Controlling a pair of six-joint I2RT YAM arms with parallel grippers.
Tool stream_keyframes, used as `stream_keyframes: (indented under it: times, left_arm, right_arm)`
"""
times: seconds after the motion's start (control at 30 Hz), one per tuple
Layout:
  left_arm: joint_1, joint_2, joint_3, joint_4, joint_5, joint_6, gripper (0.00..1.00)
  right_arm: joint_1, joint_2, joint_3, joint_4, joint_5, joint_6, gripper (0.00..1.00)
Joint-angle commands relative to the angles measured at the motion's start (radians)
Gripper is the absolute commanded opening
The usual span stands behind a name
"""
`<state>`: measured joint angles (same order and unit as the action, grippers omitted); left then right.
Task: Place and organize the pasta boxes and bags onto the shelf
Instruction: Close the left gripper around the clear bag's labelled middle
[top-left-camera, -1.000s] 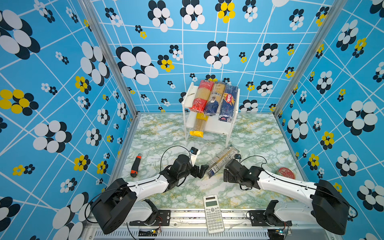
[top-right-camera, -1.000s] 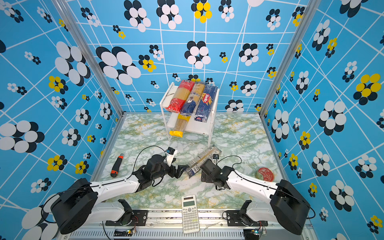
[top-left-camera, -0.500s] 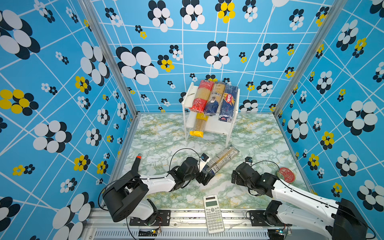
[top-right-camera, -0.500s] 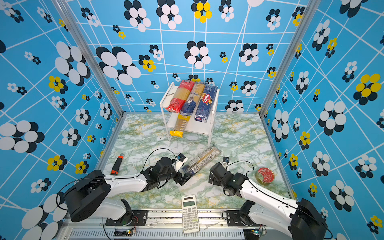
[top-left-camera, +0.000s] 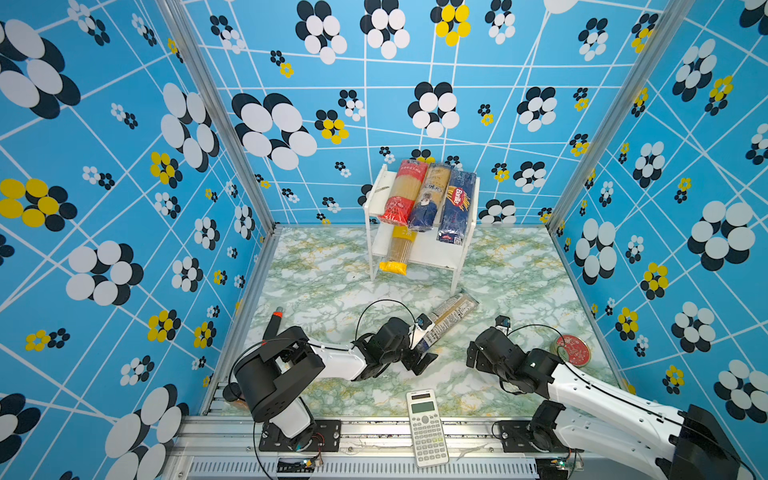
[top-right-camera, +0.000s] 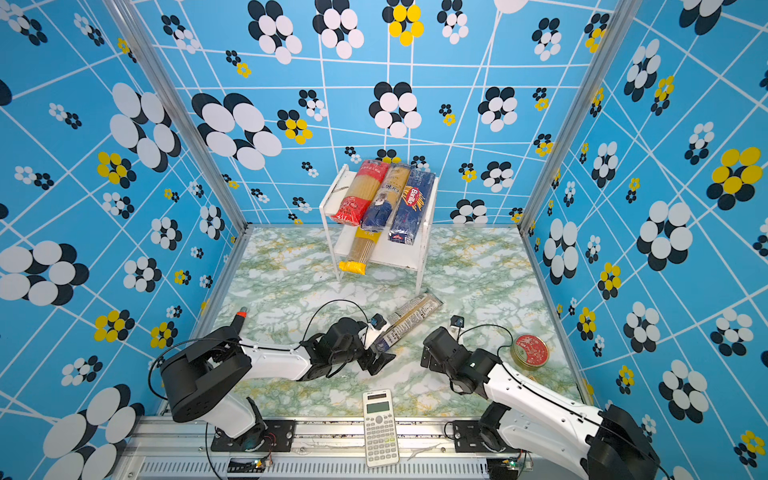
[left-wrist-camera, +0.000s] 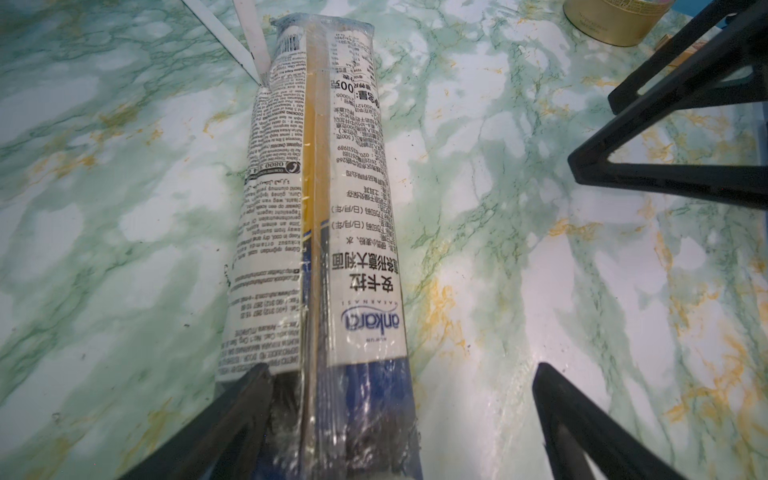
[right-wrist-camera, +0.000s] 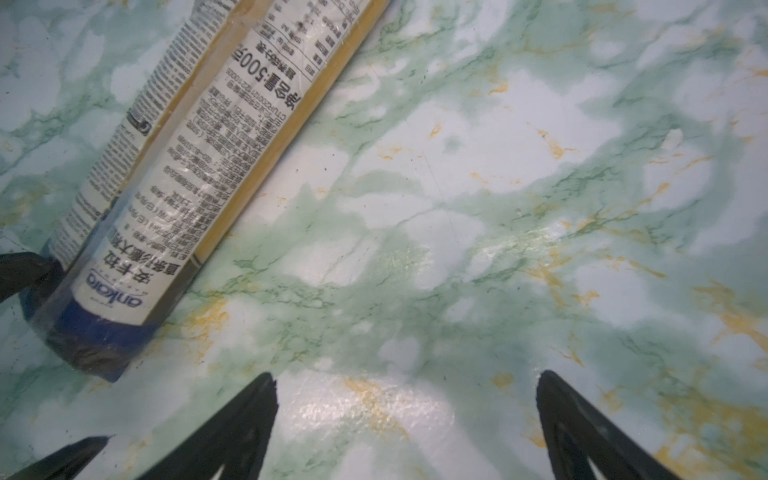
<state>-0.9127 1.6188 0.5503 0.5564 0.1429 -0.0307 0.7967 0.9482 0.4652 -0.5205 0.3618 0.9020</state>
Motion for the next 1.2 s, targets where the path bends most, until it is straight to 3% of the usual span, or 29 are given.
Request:
stream_keyframes:
  times: [0.0, 0.43, 1.17]
  left_arm:
    - [-0.008, 0.035, 0.037, 0.042, -0.059, 0.033, 0.99]
    - [-0.010, 0.116, 0.101, 0.053, -0.141, 0.058, 0.99]
    - [-0.010, 0.189, 0.230, -0.158, -0.144, 0.087, 0.99]
  right_arm:
    - [-0.007, -0.010, -0.019, -0.035, 0.024, 0.008, 0.99]
    - [-0.014, -0.022, -0.028, -0.036, 0.026, 0.014, 0.99]
    - [-0.017, -0.082, -0.052, -0.055, 0.032, 0.030, 0.99]
